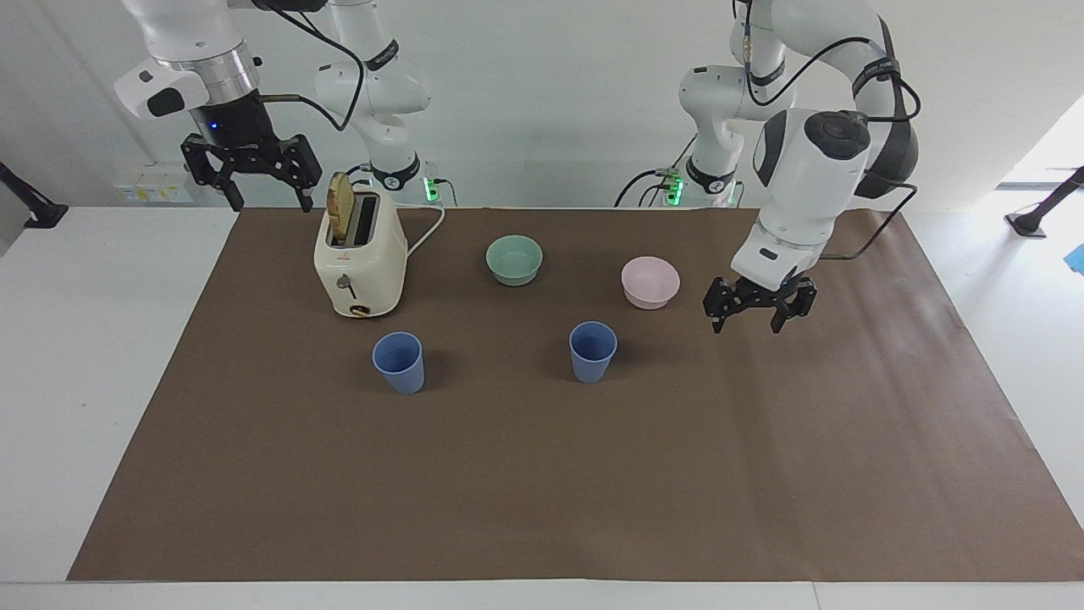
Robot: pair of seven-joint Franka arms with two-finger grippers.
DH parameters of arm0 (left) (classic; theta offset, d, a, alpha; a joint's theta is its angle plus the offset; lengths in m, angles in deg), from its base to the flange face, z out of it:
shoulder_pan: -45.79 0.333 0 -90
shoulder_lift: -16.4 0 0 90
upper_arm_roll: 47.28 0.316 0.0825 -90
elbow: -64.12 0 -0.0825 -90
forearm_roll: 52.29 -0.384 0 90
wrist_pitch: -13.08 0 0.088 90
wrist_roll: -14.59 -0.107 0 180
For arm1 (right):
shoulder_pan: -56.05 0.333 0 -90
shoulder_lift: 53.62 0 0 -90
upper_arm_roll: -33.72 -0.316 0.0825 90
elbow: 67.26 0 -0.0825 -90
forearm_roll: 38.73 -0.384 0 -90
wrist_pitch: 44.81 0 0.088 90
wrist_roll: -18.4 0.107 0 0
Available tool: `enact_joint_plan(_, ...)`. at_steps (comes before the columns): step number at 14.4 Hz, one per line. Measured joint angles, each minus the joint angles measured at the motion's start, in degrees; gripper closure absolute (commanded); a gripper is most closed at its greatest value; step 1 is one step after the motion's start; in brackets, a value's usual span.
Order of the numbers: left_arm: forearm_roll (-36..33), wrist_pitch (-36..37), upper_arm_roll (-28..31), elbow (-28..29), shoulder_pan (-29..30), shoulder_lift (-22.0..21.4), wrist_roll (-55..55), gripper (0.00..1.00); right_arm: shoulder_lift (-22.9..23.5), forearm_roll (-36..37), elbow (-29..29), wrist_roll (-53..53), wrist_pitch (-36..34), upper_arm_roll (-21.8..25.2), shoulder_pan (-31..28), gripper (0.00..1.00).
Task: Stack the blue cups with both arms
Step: 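Set the blue cup down and withdraw the left gripper to rest, then reach the right gripper to the other blue cup and grasp it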
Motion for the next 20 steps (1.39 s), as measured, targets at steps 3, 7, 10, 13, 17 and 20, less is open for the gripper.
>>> enact_joint_plan(3, 0.03, 4.20, 0.11, -0.14, 2.68, -2.88, -6.49, 0.00, 0.01, -0.62, 0.48, 0.00, -0.03, -0.01, 0.00, 0.00)
enact_joint_plan(7, 0.19, 11.46, 0.37, -3.11, 4.34, -5.58, -10.44, 0.00, 1.67, -1.35, 3.94, 0.00, 4.15, -0.02, 0.01, 0.00)
enact_joint_plan(10, 1.31, 17.09, 0.43, -8.03, 4.48, -5.79, -10.54, 0.00, 5.68, -1.38, 5.74, 0.00, 8.40, -0.04, 0.12, 0.00)
enact_joint_plan(13, 3.07, 20.75, 0.51, -11.52, 6.08, -5.92, -10.67, 0.00, 9.98, -1.38, 7.74, 0.00, 13.96, -0.14, 0.44, 0.00)
enact_joint_plan(17, 3.46, 25.24, 0.50, -14.95, 6.46, -6.48, -10.83, 0.00, 13.86, -1.39, 9.06, 0.00, 19.24, -0.21, 2.01, 0.00)
enact_joint_plan(20, 3.50, 25.24, 0.97, -14.61, 6.50, -7.46, -11.22, 0.00, 15.76, -1.40, 10.27, 0.00, 21.66, -0.23, 3.50, 0.00)
